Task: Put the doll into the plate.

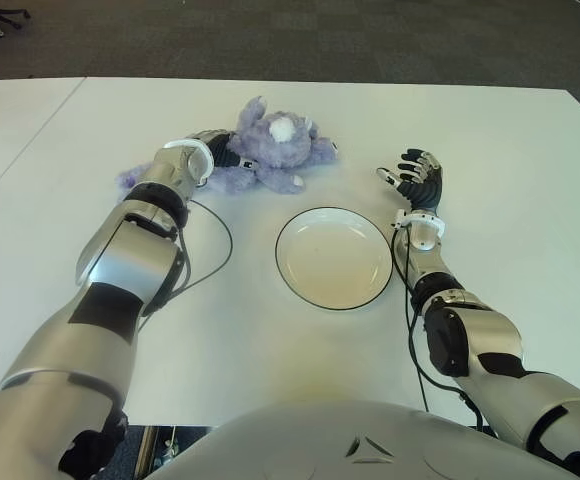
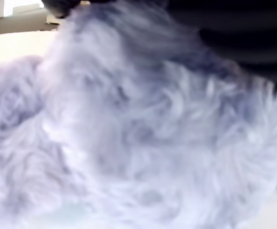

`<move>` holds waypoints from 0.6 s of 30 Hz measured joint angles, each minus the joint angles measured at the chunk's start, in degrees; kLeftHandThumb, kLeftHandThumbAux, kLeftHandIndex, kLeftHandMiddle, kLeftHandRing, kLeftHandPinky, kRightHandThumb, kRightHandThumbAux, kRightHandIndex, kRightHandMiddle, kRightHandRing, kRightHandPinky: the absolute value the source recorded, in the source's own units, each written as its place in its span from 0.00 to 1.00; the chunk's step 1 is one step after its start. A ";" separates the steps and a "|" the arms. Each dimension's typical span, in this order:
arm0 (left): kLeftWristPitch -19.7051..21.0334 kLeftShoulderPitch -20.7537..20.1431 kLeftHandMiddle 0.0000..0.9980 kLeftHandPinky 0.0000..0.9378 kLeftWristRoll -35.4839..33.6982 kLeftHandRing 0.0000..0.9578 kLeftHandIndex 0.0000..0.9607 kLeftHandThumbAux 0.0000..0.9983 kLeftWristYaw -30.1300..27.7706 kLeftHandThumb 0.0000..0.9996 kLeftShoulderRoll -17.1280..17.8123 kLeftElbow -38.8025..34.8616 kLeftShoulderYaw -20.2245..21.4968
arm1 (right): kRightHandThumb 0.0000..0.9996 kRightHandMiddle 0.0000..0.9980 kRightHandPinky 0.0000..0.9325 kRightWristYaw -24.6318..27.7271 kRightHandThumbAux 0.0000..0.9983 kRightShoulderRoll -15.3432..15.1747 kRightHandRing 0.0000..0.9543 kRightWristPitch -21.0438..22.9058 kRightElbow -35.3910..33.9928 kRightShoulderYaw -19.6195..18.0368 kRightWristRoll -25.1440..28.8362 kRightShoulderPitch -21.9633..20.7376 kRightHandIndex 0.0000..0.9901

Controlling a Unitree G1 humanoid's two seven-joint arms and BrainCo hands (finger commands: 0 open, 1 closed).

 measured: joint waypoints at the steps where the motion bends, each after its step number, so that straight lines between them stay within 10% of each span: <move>1: -0.56 0.16 0.00 0.00 -0.54 0.00 0.00 0.35 -0.72 0.00 0.16 -0.09 0.13 | 0.00 0.33 0.39 0.00 0.87 0.01 0.37 -0.04 0.00 -0.07 0.02 0.02 0.29; 18: -17.68 3.71 0.00 0.00 -6.79 0.00 0.00 0.32 -16.29 0.00 6.65 -3.92 1.06 | 0.00 0.34 0.38 0.56 0.87 0.09 0.37 -0.64 0.00 -0.96 1.11 0.25 0.30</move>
